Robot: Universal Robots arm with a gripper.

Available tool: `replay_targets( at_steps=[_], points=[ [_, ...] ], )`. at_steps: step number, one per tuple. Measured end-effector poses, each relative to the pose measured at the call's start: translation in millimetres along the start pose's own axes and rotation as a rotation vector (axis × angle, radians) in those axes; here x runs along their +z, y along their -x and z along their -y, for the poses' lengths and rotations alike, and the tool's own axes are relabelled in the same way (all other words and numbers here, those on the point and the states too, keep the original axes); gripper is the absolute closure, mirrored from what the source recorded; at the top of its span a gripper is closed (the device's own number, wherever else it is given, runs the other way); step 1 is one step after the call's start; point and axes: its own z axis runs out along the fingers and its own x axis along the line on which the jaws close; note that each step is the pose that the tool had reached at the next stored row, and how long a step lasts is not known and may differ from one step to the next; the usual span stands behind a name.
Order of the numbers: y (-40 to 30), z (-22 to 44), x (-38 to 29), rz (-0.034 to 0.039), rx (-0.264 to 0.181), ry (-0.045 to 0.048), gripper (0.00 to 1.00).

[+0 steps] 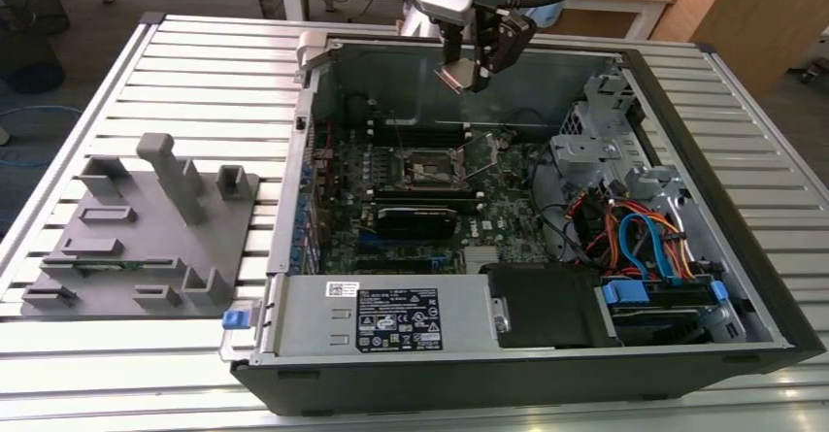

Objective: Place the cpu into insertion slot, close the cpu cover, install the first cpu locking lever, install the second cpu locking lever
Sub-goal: 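Place the cpu into insertion slot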

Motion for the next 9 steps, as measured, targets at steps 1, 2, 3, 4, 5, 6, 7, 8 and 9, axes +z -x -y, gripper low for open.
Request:
replay_targets(
  at_steps=[1,2,3,4,5,6,7,8,9],
  points=[
    [0.0,0.0,0.0,0.0000,0.001,0.0001,0.46],
    [0.0,0.0,0.0,0.0001,0.002,0.0000,0.46],
    [0.0,0.0,0.0,0.0002,0.002,0.0001,0.46],
    [0.0,0.0,0.0,0.0002,0.003,0.0001,0.46],
    [0.0,0.0,0.0,0.0003,0.004,0.0001,0.46],
    [0.0,0.0,0.0,0.0005,0.005,0.0001,0.46],
    [0.0,0.0,0.0,0.0007,0.008,0.0002,0.46],
    [0.0,0.0,0.0,0.0009,0.011,0.0003,0.46],
    [0.0,0.0,0.0,0.0012,0.014,0.0003,0.46]
  ],
)
